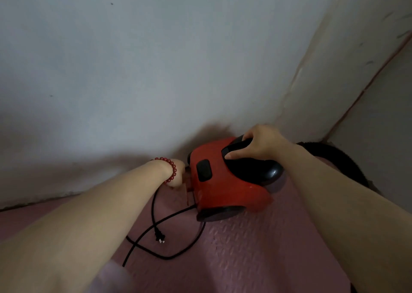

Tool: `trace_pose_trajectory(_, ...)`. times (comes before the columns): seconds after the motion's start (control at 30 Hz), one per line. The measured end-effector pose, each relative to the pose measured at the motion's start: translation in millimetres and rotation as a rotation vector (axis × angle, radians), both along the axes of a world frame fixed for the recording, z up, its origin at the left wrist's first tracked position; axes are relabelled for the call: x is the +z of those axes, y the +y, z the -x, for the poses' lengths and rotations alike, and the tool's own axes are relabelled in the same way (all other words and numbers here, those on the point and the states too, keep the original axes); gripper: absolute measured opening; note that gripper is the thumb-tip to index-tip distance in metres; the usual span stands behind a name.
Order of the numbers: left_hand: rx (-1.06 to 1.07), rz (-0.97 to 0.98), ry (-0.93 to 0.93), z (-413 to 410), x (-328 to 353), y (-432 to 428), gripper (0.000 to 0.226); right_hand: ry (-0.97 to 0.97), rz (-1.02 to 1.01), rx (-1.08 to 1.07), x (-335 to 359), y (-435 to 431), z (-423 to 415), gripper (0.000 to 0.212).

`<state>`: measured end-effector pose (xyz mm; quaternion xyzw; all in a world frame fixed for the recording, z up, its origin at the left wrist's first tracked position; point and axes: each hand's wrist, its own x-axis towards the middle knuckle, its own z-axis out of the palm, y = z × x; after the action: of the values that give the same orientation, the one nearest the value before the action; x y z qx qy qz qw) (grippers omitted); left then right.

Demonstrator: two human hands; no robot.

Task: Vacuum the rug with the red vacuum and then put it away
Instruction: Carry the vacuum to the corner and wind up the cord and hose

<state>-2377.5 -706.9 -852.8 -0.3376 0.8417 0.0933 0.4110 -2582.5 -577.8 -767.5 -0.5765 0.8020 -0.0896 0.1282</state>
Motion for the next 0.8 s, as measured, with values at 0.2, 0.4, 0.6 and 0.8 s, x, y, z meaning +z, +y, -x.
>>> trace_pose_trajectory(0.2,-0.038,-0.052,0.006,25,-2,12,0.043,0.042,-0.063,-0.018,-10,28,24,0.085)
trace_pose_trajectory(0.4,-0.138,-0.044,0.006,61,-15,17,0.046,-0.005,-0.056,-0.041,-26,46,51,0.095)
trace_pose_trajectory(0.6,-0.170,0.013,0.023,89,-62,20,0.026,0.007,-0.049,-0.051,-43,48,65,0.088)
trace_pose_trajectory(0.8,-0.151,0.104,0.117,92,-76,5,0.031,-0.032,-0.049,-0.080,-58,41,69,0.083)
